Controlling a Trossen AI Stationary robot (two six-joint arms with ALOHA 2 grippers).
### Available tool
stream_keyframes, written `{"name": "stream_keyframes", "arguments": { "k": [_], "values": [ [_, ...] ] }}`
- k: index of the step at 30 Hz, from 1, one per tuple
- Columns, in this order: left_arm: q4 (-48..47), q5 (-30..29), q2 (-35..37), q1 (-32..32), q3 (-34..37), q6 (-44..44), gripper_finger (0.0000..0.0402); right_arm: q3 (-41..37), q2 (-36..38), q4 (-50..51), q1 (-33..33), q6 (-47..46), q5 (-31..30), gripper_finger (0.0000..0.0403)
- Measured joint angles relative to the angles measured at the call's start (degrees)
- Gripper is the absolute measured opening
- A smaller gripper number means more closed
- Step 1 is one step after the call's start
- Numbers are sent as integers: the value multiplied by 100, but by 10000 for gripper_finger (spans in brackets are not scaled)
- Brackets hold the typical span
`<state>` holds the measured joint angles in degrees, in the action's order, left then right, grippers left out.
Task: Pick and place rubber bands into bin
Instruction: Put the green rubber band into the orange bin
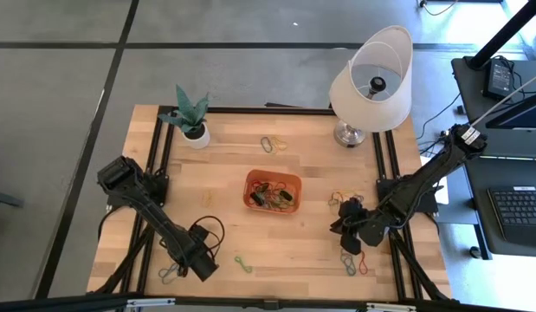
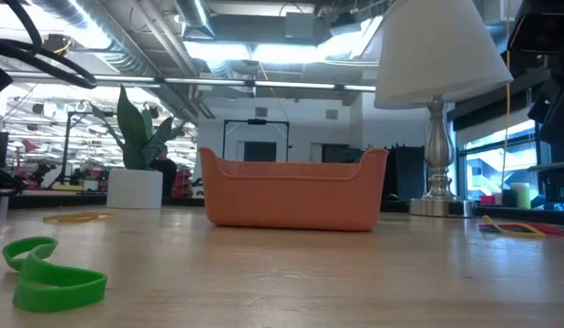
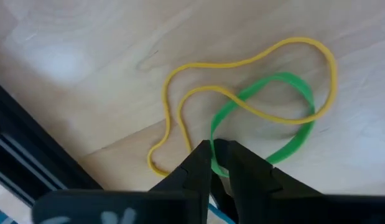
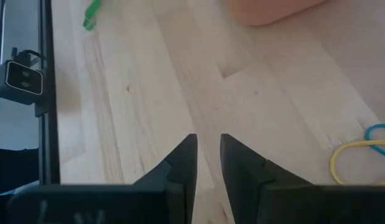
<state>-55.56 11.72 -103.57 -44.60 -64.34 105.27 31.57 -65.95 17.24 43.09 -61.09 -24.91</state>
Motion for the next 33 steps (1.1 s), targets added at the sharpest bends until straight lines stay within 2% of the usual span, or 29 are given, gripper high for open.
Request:
{"name": "stream_keyframes", "arguments": {
  "k": [8,14,21,29,33],
  "values": [
    [154,5,0,-4,0,2,3,0,0,-32,0,-27,2,74],
    [141,346,0,-4,0,1,2,0,0,-33,0,-26,2,74],
    [69,455,0,-4,-92,-55,1,0,0,-32,0,-20,1,74],
    [-1067,435,4,-4,-673,-378,1,0,0,-31,0,-18,0,74],
    [-1253,269,9,-4,-846,-654,2,0,0,-31,0,-17,-11,74]
  ]
}}
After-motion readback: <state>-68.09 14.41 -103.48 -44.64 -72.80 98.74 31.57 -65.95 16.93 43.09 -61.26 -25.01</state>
